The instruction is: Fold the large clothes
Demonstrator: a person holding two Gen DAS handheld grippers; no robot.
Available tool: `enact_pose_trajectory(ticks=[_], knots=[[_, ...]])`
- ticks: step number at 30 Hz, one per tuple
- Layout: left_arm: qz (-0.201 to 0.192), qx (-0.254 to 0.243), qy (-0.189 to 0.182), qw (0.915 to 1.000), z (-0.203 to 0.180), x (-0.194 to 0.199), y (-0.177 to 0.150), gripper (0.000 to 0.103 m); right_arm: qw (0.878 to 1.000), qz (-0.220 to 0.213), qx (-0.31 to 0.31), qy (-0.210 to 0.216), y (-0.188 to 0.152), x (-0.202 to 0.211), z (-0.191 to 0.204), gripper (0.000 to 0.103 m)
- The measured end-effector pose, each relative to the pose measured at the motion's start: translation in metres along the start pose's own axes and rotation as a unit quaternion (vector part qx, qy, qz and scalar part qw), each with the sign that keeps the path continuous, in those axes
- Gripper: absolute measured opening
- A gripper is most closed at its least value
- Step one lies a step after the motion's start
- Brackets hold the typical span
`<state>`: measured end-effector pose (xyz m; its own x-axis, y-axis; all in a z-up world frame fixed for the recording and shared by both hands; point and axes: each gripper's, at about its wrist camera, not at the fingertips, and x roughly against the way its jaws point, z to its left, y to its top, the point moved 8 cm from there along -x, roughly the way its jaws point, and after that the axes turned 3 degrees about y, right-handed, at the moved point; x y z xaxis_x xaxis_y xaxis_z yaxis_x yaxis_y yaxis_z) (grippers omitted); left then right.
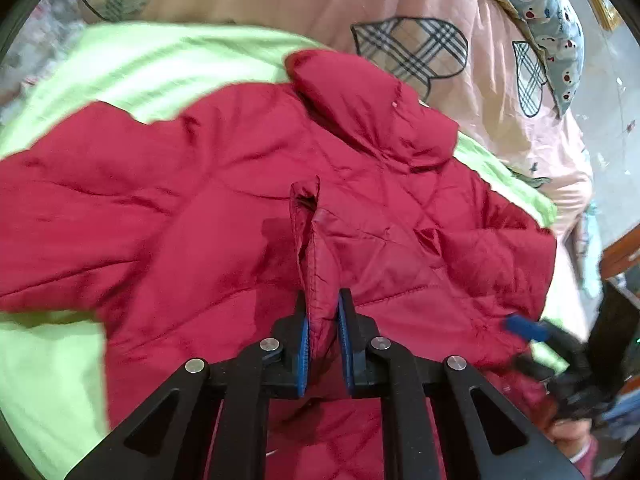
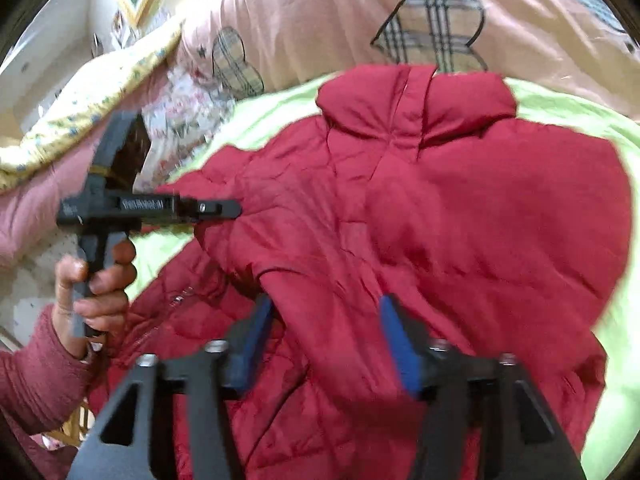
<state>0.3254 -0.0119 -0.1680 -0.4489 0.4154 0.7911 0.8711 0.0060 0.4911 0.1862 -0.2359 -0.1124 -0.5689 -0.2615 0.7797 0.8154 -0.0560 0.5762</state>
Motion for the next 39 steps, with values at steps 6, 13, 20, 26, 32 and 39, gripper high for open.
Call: enact_pose_trajectory(ticks=[6,13,20,26,32,39], knots=[[-0.050,0.031,0.044,0.9973,0.036,0.025,-0.002,0.011,0.994,-0.078,-0.056,-0.047,0.011,0.048,-0.035,0.065],[-0.049,0.053,0.051,0.9961,0.053,0.024,0.000,0.012,0.987,-0.077,-0.074,-0.120,0.031,0.042,-0.066,0.066],[-0.055,0.026,0.073,0.9954,0.049,0.045,-0.006,0.022,0.977,0.002,-0.098,-0.188,0.015,-0.014,-0.111,0.064],[-0.113,0.001,0.062,0.9916,0.020,0.090,0.008,0.025,0.972,0.010,-0.091,-0.218,0.007,-0.027,-0.118,0.066],[-0.066,-0.060,0.068,0.9937,-0.030,0.032,-0.002,0.027,0.970,0.006,-0.087,-0.226,0.005,-0.025,-0.118,0.066],[0.007,-0.046,0.101,0.9938,-0.004,-0.031,-0.016,0.027,0.969,0.005,-0.097,-0.229,0.008,-0.017,-0.110,0.066]])
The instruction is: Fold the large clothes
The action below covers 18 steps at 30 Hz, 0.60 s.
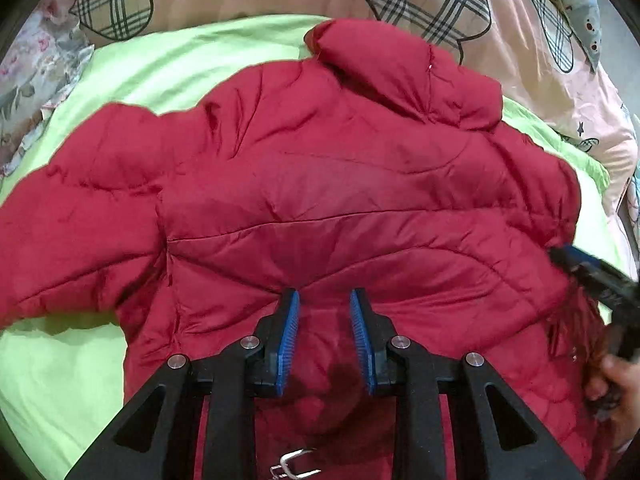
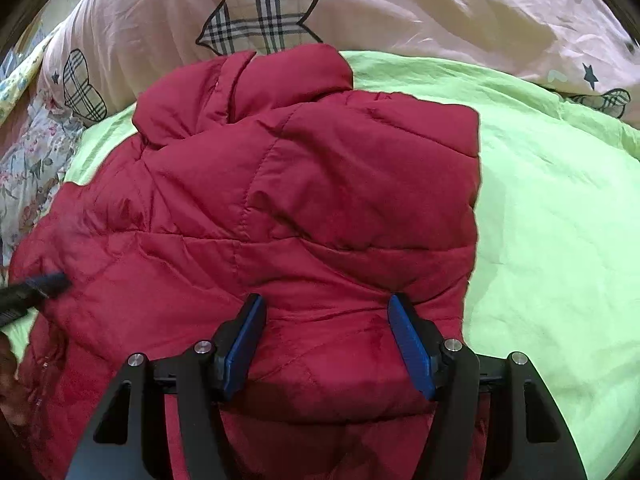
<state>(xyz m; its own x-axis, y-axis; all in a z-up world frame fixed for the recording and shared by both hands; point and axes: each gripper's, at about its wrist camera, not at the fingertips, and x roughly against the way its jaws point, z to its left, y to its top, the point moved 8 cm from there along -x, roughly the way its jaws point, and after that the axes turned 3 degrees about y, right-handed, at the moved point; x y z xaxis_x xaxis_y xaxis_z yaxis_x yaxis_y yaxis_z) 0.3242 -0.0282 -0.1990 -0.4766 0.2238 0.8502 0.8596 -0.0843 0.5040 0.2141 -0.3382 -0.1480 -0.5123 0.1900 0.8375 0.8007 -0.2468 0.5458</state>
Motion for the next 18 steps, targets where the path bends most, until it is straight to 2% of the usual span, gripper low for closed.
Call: enact_pose_trajectory(ticks=[6,8,11,12,15,18], knots=[[0.002,-0.005,0.015,0.9999,-0.005,0.000,0.004,0.027,0.998,-0.063,0.016,0.017,0.008,0.040,0.028,0.066],[0.002,-0.005,0.014,0.9999,-0.007,0.003,0.007,0.027,0.998,-0.047,0.029,0.020,0.003,0.034,0.035,0.066],[0.005,-0.003,0.007,1.0000,-0.008,0.005,0.008,0.027,0.999,0.009,0.037,-0.006,-0.012,0.002,0.029,0.066],[0.008,-0.002,0.006,0.9999,-0.001,-0.003,-0.002,0.027,0.999,0.017,0.033,-0.005,-0.016,-0.004,0.024,0.066],[0.010,0.004,-0.005,0.9999,0.002,0.006,-0.004,0.027,1.000,0.012,0.016,0.006,-0.014,0.001,0.019,0.066],[0.004,0.016,-0.019,0.9997,0.008,0.022,-0.008,0.034,1.000,0.002,0.001,0.025,-0.011,0.018,0.019,0.066]])
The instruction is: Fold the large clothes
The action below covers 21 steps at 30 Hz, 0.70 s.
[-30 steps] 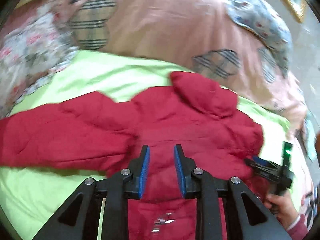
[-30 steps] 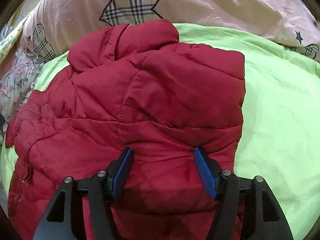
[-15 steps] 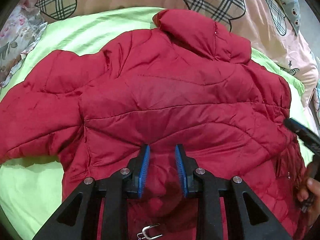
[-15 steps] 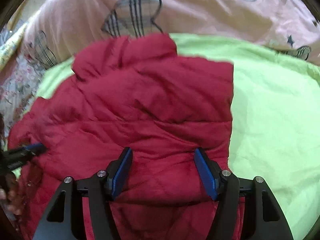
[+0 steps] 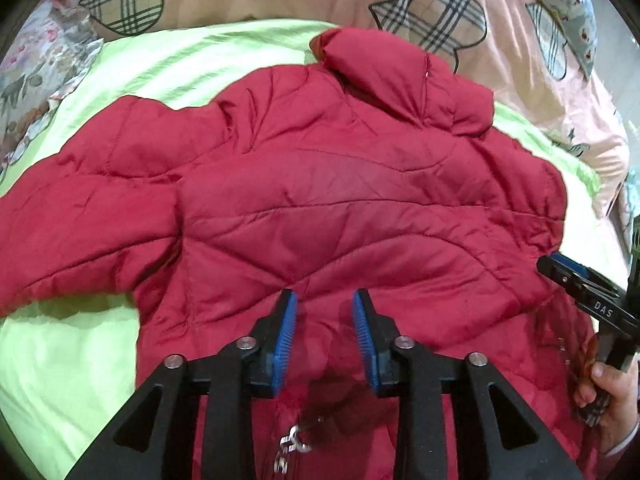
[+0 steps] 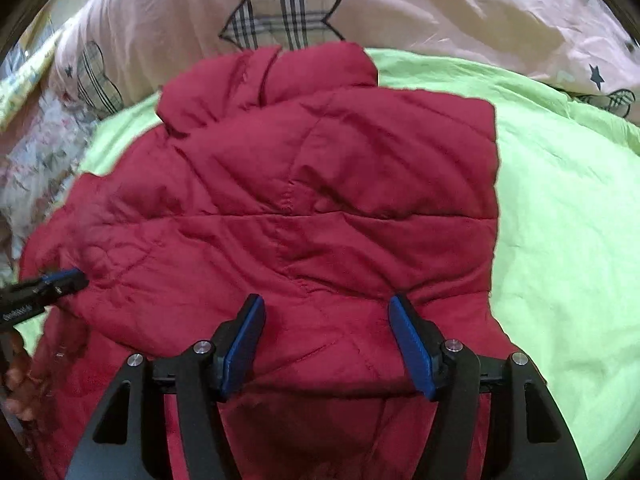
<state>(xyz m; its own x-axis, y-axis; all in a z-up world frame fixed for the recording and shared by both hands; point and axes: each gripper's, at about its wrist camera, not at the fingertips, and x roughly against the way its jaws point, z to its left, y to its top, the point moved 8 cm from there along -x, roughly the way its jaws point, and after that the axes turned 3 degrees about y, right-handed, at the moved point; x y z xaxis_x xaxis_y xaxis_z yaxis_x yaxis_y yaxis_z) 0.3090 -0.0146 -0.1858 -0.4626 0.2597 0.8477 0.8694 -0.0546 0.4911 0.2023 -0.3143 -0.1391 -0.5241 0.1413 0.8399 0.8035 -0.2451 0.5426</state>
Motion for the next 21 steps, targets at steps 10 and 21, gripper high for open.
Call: enact_pose_trajectory(ticks=[10,21], knots=[[-0.020,0.028,-0.011,0.9994,0.020,0.047,-0.020,0.044,0.999,-0.011,-0.030,0.034,-0.011,0.045,0.011,0.066],[-0.046,0.067,-0.019,0.9965,0.053,0.086,-0.032,0.061,0.998,-0.006,-0.035,0.060,-0.027,0.067,0.028,0.066]])
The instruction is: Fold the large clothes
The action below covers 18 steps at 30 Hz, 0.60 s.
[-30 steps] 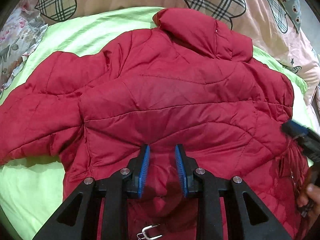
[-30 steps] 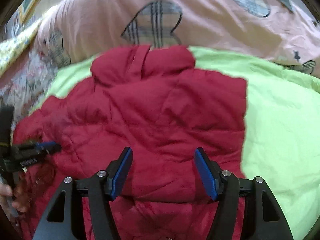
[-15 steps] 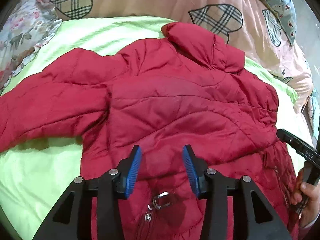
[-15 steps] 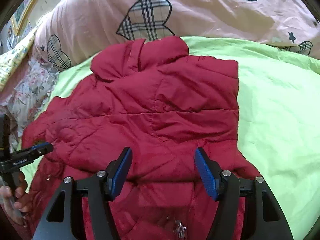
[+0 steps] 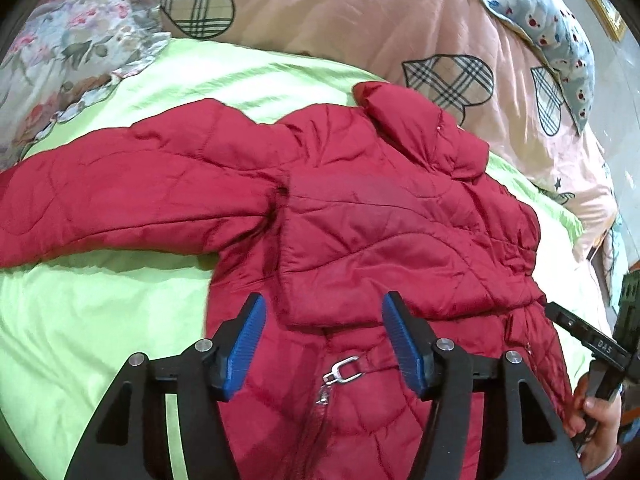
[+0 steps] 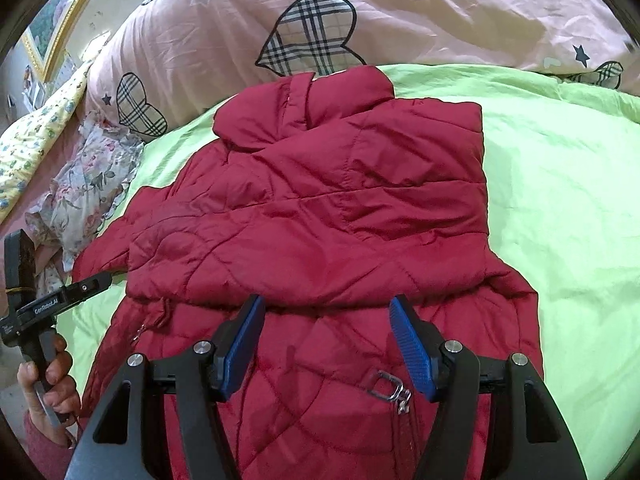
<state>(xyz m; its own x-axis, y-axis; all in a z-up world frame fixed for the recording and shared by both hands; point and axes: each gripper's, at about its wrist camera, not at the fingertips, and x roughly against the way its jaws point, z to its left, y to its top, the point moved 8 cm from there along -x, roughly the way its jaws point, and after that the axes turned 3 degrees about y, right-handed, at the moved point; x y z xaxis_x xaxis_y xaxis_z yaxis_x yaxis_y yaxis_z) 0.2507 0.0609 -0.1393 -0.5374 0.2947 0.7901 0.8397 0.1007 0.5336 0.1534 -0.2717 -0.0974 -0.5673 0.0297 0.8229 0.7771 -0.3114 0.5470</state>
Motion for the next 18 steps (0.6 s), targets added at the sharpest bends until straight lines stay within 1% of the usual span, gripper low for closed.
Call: enact_pose_trajectory(ticks=[2,6,10,13,18], knots=[[-0.003,0.010,0.004,0.9999,0.009,0.005,-0.001,0.064,1.000,-0.003,-0.002,0.004,-0.002,0.004,0.004,0.066],[-0.004,0.043,0.004,0.9991,0.032,0.013,-0.004,0.065,1.000,-0.009,-0.004,0.008,-0.004,0.010,0.010,0.067],[-0.021,0.071,0.013,0.9972,0.059,0.030,-0.007,0.067,1.000,-0.015,-0.009,0.018,-0.007,0.015,0.016,0.067],[-0.033,0.106,0.012,0.9937,0.084,0.039,-0.011,0.070,1.000,-0.013,-0.006,0.021,-0.010,0.016,0.020,0.067],[-0.033,0.170,0.010,0.9849,0.126,0.042,-0.020,0.070,0.999,-0.007,-0.006,0.032,-0.015,0.018,0.028,0.067]])
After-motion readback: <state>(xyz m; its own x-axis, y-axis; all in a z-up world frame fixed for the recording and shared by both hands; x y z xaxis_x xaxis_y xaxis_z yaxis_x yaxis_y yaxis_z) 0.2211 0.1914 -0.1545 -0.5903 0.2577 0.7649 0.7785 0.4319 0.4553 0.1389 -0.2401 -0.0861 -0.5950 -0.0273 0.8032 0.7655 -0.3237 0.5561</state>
